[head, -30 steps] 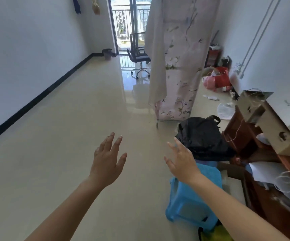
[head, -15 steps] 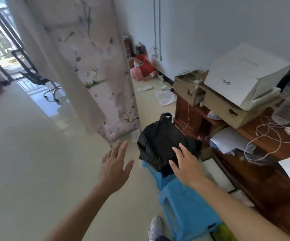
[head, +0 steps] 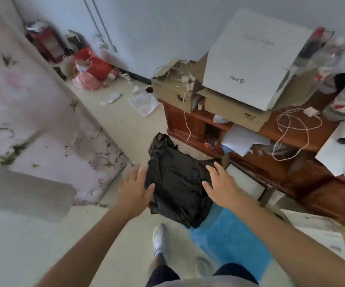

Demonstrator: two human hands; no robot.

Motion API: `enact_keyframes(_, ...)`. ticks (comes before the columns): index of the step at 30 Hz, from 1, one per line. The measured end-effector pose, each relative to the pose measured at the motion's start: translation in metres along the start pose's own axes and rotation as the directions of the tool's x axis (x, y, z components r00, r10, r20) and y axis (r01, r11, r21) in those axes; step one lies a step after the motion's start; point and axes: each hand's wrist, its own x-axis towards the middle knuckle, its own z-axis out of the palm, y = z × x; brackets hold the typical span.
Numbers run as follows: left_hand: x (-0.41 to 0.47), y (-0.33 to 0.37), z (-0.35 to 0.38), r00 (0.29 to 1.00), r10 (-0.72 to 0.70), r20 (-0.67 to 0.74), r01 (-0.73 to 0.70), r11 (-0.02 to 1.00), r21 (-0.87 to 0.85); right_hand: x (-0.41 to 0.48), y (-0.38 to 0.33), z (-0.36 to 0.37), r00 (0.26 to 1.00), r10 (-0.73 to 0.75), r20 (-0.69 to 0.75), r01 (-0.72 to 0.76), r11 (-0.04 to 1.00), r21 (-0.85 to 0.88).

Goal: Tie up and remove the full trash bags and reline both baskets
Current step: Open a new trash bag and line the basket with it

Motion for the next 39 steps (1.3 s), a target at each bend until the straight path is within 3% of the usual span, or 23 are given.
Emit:
enact_keyframes(7,0.165,-0.035,0.062,0.958,0.144,0.250,-0.131,0.989,-0.067,0.093,0.009,0.057,0.948,0.311,0.075,-0.317,0.943,0.100)
enact_keyframes(9,0.209,-0.047,0.097,0.942,0.218,0.256,-0.213,0.976,-0.045,0.126,0.013,0.085,0.926,0.362,0.103,-0.372,0.923,0.101)
enact_keyframes(16,0.317,-0.065,0.211,0.857,0.470,0.213,-0.505,0.849,0.157,0.227,0.015,0.166,0.954,0.293,-0.054,-0.298,0.945,-0.135)
enact_keyframes(19,0.341,-0.071,0.243,0.809,0.489,0.327,-0.568,0.793,0.221,0.250,0.023,0.191,0.963,0.270,-0.004,-0.266,0.945,-0.190)
enact_keyframes(21,0.345,-0.080,0.248,0.808,0.414,0.420,-0.542,0.802,0.252,0.253,0.027,0.198,0.948,0.310,0.075,-0.289,0.934,-0.208)
enact_keyframes(23,0.337,-0.089,0.244,0.779,0.427,0.459,-0.590,0.745,0.309,0.243,0.026,0.197,0.940,0.320,0.114,-0.289,0.930,-0.227)
enact_keyframes(27,0.303,-0.098,0.231,0.622,0.556,0.551,-0.776,0.534,0.337,0.202,0.006,0.189,0.957,0.225,0.182,-0.178,0.953,-0.244)
enact_keyframes(29,0.287,-0.099,0.226,0.590,0.566,0.575,-0.793,0.540,0.282,0.179,-0.002,0.188,0.944,0.239,0.229,-0.184,0.954,-0.237)
enact_keyframes(32,0.262,-0.093,0.216,0.618,0.561,0.551,-0.759,0.607,0.233,0.138,0.003,0.190,0.928,0.308,0.208,-0.254,0.934,-0.252)
enact_keyframes(34,0.240,-0.084,0.210,0.632,0.546,0.550,-0.747,0.618,0.245,0.104,0.011,0.190,0.895,0.412,0.173,-0.380,0.906,-0.188)
enact_keyframes(36,0.215,-0.069,0.204,0.611,0.523,0.594,-0.763,0.591,0.263,0.063,0.017,0.187,0.831,0.533,0.160,-0.529,0.846,-0.070)
enact_keyframes(39,0.171,-0.036,0.196,0.549,0.469,0.692,-0.799,0.537,0.270,-0.008,0.019,0.186,0.753,0.653,0.077,-0.649,0.757,-0.076)
